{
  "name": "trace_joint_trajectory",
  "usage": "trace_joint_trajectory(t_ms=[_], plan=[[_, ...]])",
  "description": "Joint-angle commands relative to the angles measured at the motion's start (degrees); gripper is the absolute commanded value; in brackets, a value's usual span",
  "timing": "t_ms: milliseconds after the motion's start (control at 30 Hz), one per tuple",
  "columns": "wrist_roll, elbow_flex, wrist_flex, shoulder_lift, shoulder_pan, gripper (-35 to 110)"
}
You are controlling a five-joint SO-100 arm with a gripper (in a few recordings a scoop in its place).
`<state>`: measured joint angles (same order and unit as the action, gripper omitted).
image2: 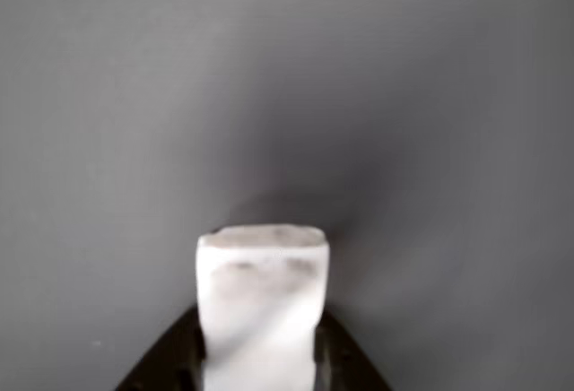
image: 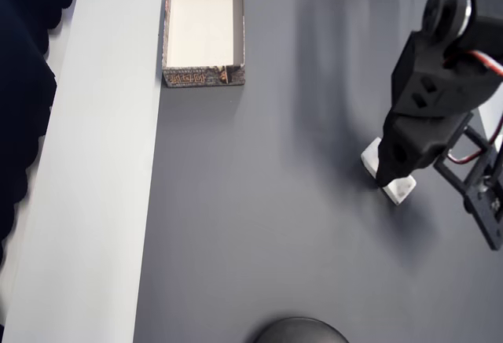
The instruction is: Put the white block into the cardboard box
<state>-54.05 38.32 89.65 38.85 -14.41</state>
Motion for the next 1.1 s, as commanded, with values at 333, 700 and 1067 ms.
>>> trace_joint_trajectory(t_ms=[333,700,1067], plan=[[-2.46,-2.9,0.0,0.62,0.62,-2],[-2.11,4.31,0.0,9.23,-0.09,-2],[-2.29,15.47,-0.62,23.47,-1.93,-2]])
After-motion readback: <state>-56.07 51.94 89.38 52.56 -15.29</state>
